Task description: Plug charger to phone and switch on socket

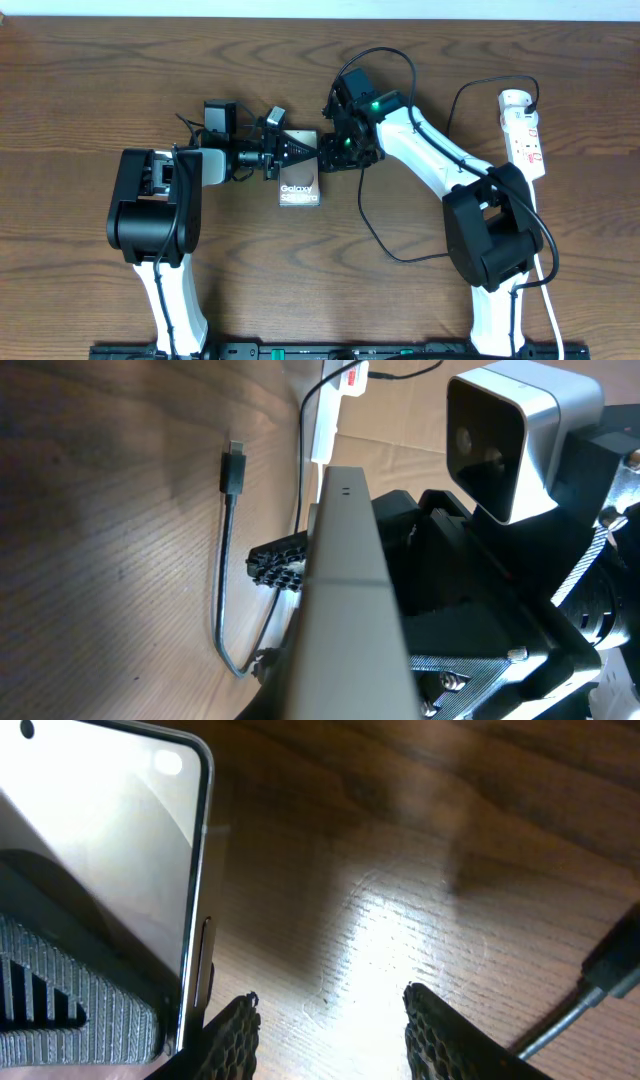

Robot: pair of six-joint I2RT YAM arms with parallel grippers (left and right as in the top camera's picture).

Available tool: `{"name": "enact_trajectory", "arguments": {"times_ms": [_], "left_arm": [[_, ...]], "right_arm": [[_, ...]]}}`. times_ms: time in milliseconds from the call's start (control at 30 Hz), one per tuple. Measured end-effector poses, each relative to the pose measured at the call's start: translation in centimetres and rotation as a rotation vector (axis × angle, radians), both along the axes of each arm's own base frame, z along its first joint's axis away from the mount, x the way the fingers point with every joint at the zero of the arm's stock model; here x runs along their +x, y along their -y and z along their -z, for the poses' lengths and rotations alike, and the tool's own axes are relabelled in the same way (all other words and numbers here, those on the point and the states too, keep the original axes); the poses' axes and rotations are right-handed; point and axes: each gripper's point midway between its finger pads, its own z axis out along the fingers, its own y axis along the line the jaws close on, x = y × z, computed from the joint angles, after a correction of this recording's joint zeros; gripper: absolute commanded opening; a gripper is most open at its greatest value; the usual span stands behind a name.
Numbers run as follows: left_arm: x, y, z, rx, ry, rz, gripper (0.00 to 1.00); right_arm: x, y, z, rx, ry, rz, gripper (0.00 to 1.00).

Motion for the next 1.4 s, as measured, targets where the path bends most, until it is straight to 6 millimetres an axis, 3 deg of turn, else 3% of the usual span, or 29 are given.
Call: {"name": "enact_trajectory", "arguments": {"times_ms": [333,600,767,967,1133,1300,1400], "left_arm": [[0.3,0.3,0.5,0.028,-0.065,-0.024,0.07],[4.6,-3.4,0.0,0.060,0.000,-0.208,0.07],[7.9,-5.8,-4.0,0.008,0.179,-0.319,0.07],[8.7,-6.9,-11.0,-0.081,0.324,-0.369,0.07],[9.7,-7.5,-12.5,-0.113,0.241,-0.453,0.07],[11.2,-8.3,-11.2,-0.101,0.132,-0.555,0.07],[11.6,-8.6,-9.0,-0.053,0.038,-0.588,0.07]], "right_arm": [[0.5,2.1,-1.3,0.090,-0.076,0.021,0.50],[0.1,5.6,-1.4,0.092,-0.143,0.023,0.55],[0.7,7.6,-1.0,0.060,-0.129,0.028,0.54],[1.5,9.4,0.0,-0.077,-0.075,0.040,0.50],[2.1,8.0,0.7,-0.162,0.002,0.042,0.48],[1.6,5.9,1.1,-0.199,0.035,0.046,0.44],[1.7,5.4,1.2,-0.227,0.056,0.076,0.42]]}}
